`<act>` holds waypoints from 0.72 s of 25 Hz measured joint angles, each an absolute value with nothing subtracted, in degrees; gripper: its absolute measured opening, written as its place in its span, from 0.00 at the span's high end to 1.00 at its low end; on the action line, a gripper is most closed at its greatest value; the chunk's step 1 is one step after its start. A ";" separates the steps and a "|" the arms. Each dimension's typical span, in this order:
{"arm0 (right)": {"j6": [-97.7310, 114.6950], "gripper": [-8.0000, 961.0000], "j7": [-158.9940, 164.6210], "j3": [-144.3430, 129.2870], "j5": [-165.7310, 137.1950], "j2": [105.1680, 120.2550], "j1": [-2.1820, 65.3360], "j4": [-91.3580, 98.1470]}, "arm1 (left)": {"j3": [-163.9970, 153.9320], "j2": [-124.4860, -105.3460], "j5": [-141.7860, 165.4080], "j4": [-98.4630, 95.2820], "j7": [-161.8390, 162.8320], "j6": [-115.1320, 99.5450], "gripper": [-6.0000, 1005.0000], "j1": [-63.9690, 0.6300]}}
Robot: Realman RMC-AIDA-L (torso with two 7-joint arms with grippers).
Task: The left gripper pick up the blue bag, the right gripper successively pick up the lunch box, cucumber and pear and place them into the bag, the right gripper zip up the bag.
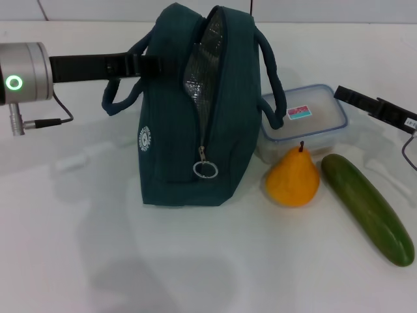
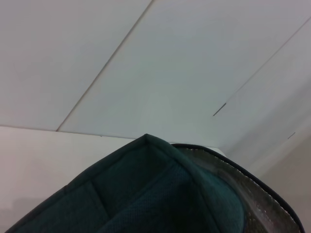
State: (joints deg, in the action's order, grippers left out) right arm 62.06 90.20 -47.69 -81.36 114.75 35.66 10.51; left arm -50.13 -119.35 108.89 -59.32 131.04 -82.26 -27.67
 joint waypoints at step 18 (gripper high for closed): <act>63.90 0.18 94.41 -48.37 -81.57 114.83 36.65 9.52 | -50.26 -119.27 108.83 -59.32 131.04 -82.17 0.96 -28.45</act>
